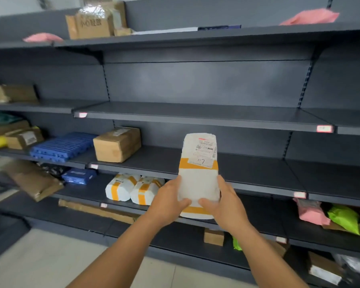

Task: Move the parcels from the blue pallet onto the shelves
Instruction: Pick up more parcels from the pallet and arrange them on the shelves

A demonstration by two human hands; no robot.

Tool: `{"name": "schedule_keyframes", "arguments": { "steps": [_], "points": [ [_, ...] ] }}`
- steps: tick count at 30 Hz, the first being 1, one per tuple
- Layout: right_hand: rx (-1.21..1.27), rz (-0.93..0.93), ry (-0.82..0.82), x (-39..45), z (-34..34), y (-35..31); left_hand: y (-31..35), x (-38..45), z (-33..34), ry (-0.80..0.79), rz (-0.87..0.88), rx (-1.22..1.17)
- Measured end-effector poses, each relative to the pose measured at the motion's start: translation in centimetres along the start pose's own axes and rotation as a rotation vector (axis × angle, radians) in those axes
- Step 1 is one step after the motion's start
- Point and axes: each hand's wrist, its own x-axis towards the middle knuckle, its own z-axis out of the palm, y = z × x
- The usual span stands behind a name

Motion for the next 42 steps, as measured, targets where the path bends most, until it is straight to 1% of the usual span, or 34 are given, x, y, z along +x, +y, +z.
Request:
{"name": "schedule_keyframes", "arguments": {
  "steps": [7, 13, 20, 25, 34, 37, 39, 42],
  "points": [
    [-0.034, 0.011, -0.113, 10.6, 6.2, -0.4, -5.9, 8.9, -1.2, -0.001, -0.133, 0.084],
    [-0.157, -0.036, -0.219, 18.9, 11.5, -2.1, -11.8, 15.7, -2.9, 0.009, -0.219, 0.124],
    [-0.229, -0.068, -0.280, 25.9, 17.4, -4.7, -18.1, 21.1, -5.3, 0.010, -0.241, 0.176],
    [-0.239, -0.039, -0.261, 31.0, 22.0, -6.6, -23.7, 26.3, -6.7, -0.027, -0.213, 0.208],
    [-0.239, 0.085, -0.227, 39.0, 31.1, -9.0, -33.6, 36.1, -8.9, -0.200, -0.124, 0.325],
    [-0.281, 0.091, -0.231, 40.8, 33.5, -9.3, -35.9, 38.4, -9.3, -0.209, -0.066, 0.434],
    [-0.323, 0.082, -0.229, 41.8, 34.9, -9.5, -36.9, 39.6, -9.4, -0.200, 0.010, 0.536],
    [-0.383, 0.074, -0.216, 43.1, 36.4, -9.8, -37.8, 41.2, -9.2, -0.189, 0.095, 0.591]
  ]
}}
